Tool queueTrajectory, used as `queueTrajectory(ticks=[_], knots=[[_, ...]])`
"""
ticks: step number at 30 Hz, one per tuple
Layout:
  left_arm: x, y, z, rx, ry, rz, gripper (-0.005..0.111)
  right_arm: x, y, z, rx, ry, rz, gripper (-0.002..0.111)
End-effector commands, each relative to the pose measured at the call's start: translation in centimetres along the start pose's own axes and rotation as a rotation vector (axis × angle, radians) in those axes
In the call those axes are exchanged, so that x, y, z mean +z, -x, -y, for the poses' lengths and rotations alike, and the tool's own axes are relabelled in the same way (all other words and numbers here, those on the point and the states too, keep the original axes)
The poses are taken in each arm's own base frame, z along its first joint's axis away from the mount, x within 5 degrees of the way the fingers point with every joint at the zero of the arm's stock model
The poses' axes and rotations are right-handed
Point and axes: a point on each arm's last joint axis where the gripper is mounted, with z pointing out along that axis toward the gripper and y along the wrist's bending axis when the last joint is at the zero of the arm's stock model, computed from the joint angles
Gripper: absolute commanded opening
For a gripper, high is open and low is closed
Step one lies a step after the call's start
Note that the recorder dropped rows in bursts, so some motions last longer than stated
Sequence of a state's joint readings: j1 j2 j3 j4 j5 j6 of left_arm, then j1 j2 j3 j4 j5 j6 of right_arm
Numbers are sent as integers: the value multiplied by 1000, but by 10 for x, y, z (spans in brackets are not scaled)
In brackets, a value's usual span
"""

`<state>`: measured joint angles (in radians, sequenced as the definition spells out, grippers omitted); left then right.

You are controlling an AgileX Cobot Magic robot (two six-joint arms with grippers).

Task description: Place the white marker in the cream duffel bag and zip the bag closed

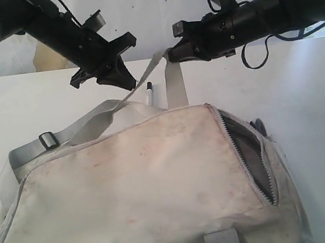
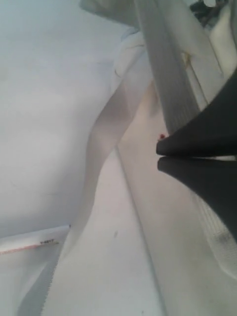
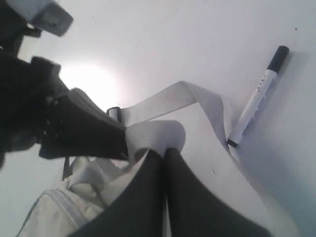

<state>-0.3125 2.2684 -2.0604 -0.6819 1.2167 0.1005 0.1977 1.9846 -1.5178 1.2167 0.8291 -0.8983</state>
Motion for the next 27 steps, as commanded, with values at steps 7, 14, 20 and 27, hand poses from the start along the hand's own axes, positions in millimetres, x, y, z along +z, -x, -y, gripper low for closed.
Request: queueTrajectory(ticks=[7,14,20,27], knots=[[9,-23,10,84,-226,-42,0,-12,26,-8,-4,-12,96,0],[29,-47,-3,93,-138,-153,0,-13,28,-9,15,-8,99,0],[36,-69,1,144,-155,-209,0,-13,28,-9,24,-6,98,0],[-1,-76,21,231,-163,-143,0,-12,26,-11,39,18,77,0]])
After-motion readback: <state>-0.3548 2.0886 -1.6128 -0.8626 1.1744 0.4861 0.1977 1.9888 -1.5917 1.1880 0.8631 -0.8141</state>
